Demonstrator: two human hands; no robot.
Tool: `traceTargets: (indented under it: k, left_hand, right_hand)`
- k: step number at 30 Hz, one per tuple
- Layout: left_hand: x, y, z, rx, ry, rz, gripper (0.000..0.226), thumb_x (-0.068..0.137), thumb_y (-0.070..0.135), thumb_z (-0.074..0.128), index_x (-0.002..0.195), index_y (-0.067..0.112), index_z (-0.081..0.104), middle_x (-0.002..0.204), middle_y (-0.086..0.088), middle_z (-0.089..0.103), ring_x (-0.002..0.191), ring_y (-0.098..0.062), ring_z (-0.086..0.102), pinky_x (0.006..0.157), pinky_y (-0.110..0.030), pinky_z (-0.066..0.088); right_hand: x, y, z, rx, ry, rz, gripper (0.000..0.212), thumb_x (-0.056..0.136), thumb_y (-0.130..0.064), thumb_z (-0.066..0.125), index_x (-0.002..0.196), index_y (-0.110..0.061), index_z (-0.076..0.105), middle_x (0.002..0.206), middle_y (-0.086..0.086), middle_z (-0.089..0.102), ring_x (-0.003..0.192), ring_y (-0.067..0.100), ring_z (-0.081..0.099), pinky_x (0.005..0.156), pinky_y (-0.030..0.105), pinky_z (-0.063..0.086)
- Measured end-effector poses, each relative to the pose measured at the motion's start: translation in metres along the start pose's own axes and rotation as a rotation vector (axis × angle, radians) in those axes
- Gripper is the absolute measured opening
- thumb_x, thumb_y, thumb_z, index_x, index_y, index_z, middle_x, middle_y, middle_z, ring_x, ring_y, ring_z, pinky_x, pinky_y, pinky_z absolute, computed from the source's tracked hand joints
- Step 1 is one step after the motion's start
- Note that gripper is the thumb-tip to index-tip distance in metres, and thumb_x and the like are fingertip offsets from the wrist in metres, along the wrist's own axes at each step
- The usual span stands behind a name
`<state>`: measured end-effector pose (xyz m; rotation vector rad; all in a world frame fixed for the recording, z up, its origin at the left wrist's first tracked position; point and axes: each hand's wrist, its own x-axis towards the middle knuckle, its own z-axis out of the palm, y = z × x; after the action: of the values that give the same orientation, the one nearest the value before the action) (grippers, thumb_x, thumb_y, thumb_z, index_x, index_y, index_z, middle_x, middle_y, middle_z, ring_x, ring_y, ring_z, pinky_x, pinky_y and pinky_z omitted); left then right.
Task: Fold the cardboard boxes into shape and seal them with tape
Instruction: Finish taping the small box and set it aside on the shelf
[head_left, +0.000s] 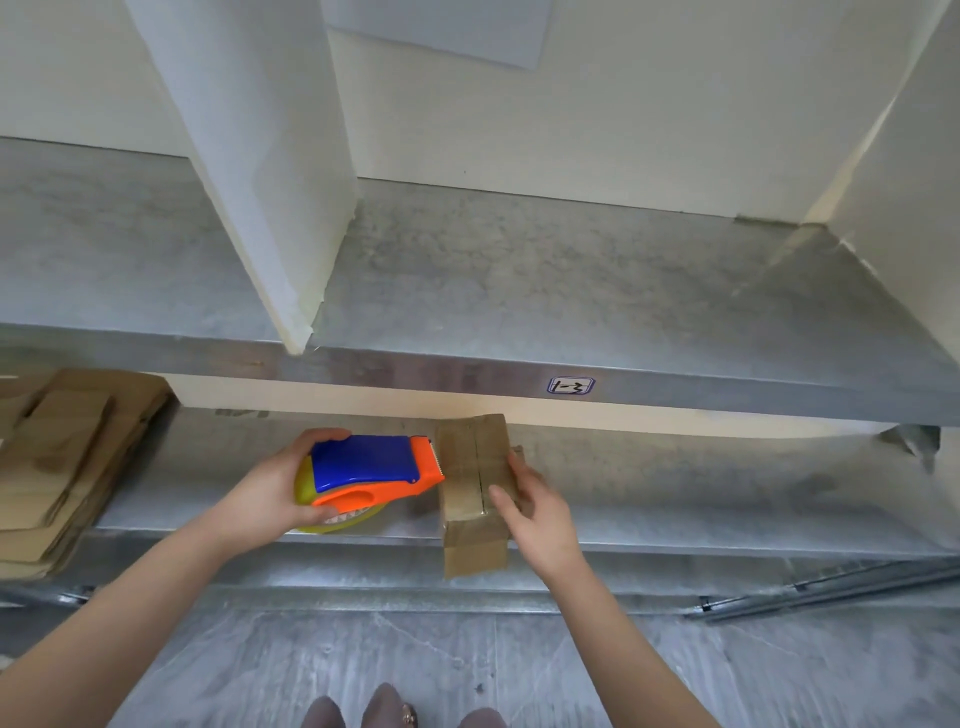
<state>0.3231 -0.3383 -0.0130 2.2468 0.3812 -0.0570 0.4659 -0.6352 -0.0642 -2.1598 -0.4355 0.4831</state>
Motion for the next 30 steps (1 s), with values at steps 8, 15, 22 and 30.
traceTargets:
  k: [8,15,22,30]
  left_hand:
    - [0.002,-0.001,-0.014,0.002,-0.046,-0.005,0.083,0.062,0.03,0.086,0.125,0.054,0.037,0.123,0.03,0.049,0.109,0.01,0.049,0.087,-0.016,0.043]
    - [0.002,-0.008,-0.018,-0.023,-0.077,-0.011,0.081,0.063,0.025,0.083,0.125,0.054,0.038,0.121,0.032,0.05,0.108,0.01,0.05,0.086,-0.01,0.042]
    - [-0.006,-0.011,-0.023,0.045,-0.098,0.009,0.086,0.066,0.021,0.081,0.12,0.065,0.03,0.12,0.029,0.049,0.105,0.006,0.053,0.086,-0.014,0.044]
    - [-0.007,-0.016,-0.03,0.185,-0.11,0.075,0.094,0.07,0.022,0.083,0.116,0.074,0.019,0.114,0.045,0.042,0.1,0.018,0.048,0.078,-0.002,0.037]
  right_hand:
    - [0.003,-0.011,0.015,-0.156,-0.048,0.04,0.063,0.101,-0.032,0.044,0.155,-0.03,0.012,0.159,0.001,0.024,0.141,0.021,0.034,0.113,0.033,0.032]
    - [-0.001,-0.018,0.025,-0.21,-0.012,0.078,0.085,0.09,-0.059,0.052,0.155,-0.034,0.004,0.16,-0.006,0.02,0.136,0.018,0.041,0.099,0.038,0.045]
    - [0.012,-0.027,0.022,-0.23,-0.112,0.103,0.083,0.093,-0.055,0.051,0.154,-0.037,-0.002,0.16,-0.005,0.018,0.135,0.023,0.043,0.104,0.04,0.044]
    - [0.016,-0.032,0.021,-0.304,-0.178,0.11,0.078,0.096,-0.055,0.044,0.154,-0.037,-0.005,0.161,-0.005,0.017,0.133,0.026,0.046,0.103,0.041,0.044]
